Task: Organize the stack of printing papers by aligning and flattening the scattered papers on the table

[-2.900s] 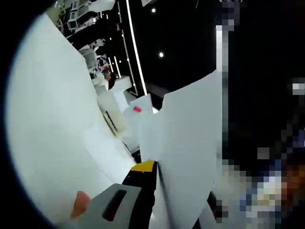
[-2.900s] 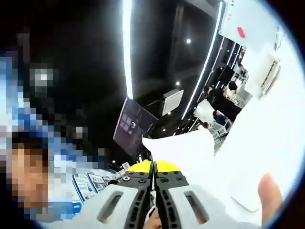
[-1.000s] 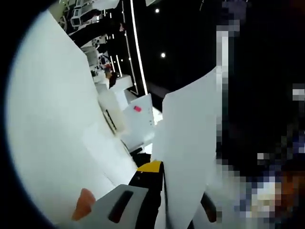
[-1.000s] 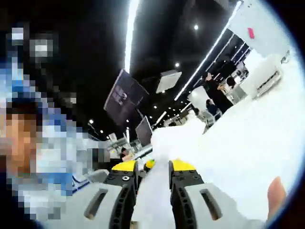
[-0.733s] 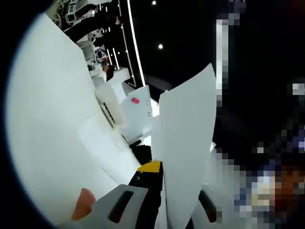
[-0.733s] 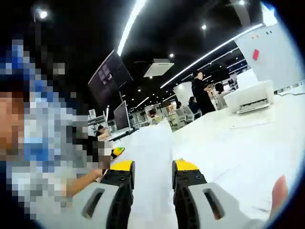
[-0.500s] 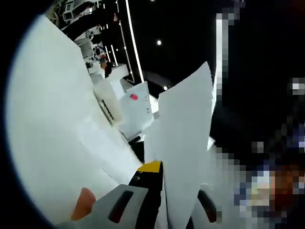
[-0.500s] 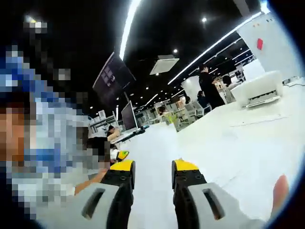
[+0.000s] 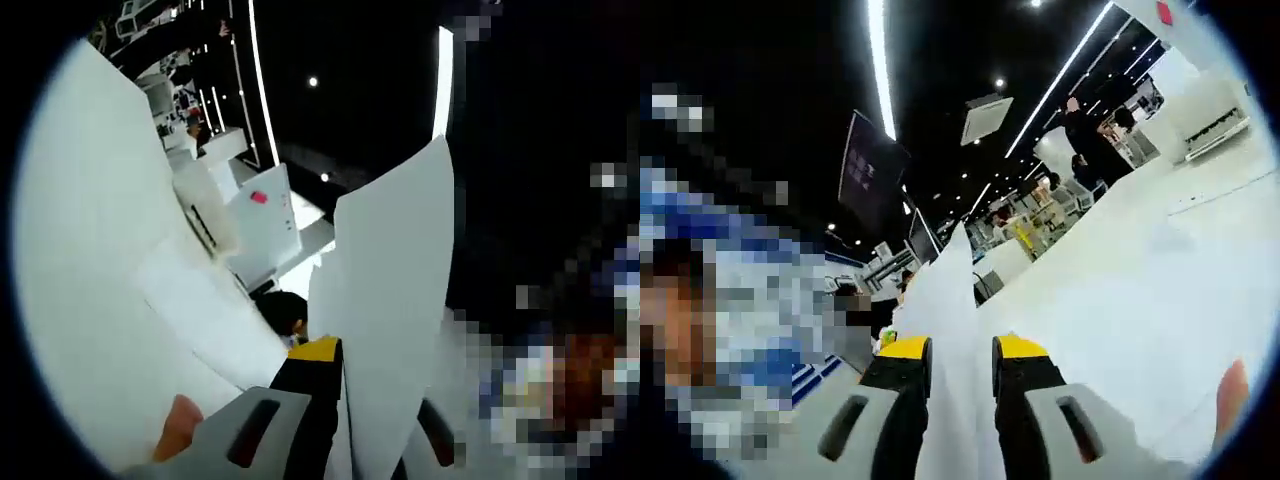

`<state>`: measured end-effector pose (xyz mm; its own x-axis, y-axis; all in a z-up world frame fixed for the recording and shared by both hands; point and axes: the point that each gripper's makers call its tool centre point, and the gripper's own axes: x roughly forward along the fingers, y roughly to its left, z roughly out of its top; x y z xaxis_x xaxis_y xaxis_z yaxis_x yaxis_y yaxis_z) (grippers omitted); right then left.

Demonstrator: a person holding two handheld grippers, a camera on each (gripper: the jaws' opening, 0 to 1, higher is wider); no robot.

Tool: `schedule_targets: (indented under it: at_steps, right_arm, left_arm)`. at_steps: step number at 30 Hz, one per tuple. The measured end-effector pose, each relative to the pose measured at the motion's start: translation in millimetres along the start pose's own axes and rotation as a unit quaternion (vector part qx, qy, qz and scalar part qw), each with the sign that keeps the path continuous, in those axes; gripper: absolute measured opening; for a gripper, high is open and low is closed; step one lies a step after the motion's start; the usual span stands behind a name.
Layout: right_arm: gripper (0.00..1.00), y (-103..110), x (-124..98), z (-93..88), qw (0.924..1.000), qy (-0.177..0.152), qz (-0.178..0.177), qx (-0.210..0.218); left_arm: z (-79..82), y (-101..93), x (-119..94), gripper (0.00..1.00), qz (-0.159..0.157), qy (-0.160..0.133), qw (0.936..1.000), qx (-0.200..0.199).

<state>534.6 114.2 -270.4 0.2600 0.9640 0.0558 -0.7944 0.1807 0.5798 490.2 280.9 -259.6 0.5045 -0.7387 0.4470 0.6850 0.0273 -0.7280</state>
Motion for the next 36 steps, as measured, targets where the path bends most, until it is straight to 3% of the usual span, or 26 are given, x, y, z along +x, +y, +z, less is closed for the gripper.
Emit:
schedule_targets:
  at_steps: [2,4,7,13,15,22,29,36]
  right_arm:
    - [0.17,3,2,-6.2,0.9999,0.013,0.003,-0.006]
    - [0.08,4,3,-11.0,0.9995,0.030,0.009,-0.008]
    - [0.00,8,-1,1.6,0.9993,0.022,0.030,-0.012]
    - [0.00,17,-1,7.8,0.9994,0.014,0.024,-0.019]
    - [0.00,16,1,13.7,0.9996,0.007,0.026,0.002]
    - [0.00,24,8,13.2,0.9997,-0.006,0.025,-0.001]
    - [0.00,21,11,31.9,0.9983,-0.031,0.027,0.042]
    - [0.00,27,22,29.6,0.9959,-0.054,0.017,0.071]
  left_arm:
    - [2.0,1.9,0,0.06,0.001,-0.002,1.0000,-0.002]
    - [1.7,3.0,1,0.06,0.003,-0.003,1.0000,-0.003]
    - [0.7,4.2,1,0.06,0.007,-0.003,1.0000,-0.004]
    - [2.9,10.8,2,0.06,0.024,-0.010,0.9996,-0.003]
    - [5.0,12.7,1,0.07,0.029,-0.018,0.9994,0.001]
    - [10.6,15.1,-1,0.18,0.036,-0.033,0.9988,0.005]
    - [14.8,17.5,-2,0.17,0.043,-0.048,0.9979,0.005]
    - [19.9,19.3,-3,0.18,0.042,-0.051,0.9978,0.007]
